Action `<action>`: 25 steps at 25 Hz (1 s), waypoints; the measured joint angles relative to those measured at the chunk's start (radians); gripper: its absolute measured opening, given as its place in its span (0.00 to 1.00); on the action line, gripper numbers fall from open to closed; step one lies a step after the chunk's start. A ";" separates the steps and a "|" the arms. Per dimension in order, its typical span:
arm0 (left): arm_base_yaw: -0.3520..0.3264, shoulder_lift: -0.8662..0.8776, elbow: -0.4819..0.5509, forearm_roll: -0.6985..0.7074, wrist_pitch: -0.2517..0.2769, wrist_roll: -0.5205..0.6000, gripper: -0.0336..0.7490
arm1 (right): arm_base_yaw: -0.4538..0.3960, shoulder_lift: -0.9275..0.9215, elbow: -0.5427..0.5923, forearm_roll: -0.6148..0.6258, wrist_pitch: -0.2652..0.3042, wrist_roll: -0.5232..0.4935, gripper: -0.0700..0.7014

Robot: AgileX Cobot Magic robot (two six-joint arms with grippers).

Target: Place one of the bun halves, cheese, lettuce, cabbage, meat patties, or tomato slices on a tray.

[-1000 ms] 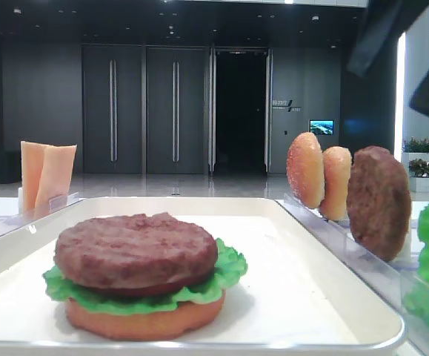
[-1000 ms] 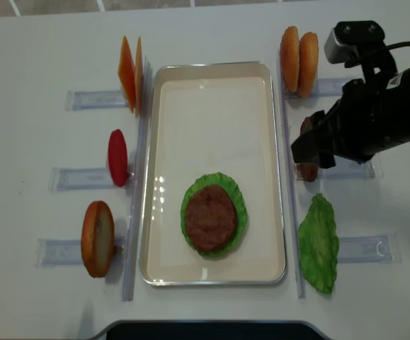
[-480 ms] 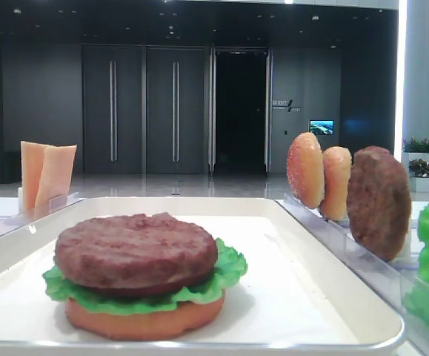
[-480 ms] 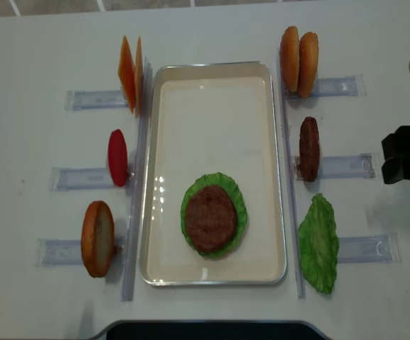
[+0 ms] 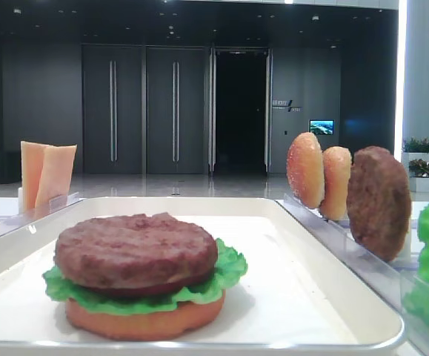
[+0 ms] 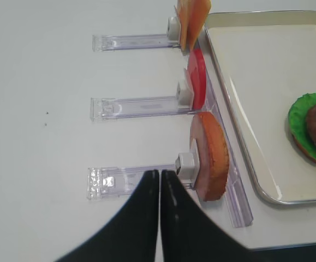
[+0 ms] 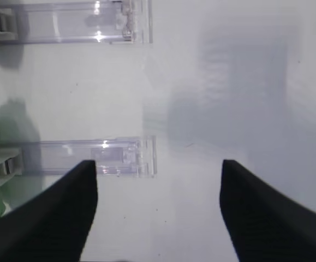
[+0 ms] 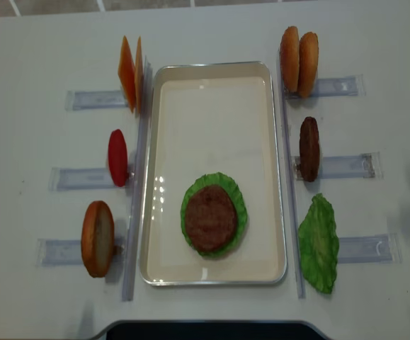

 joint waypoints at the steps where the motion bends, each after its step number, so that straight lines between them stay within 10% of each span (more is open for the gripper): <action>1: 0.000 0.000 0.000 0.000 0.000 0.000 0.04 | 0.000 -0.027 0.018 0.000 -0.006 0.000 0.72; 25: 0.000 0.000 0.000 0.000 0.000 0.000 0.04 | 0.000 -0.860 0.333 -0.010 0.029 0.000 0.72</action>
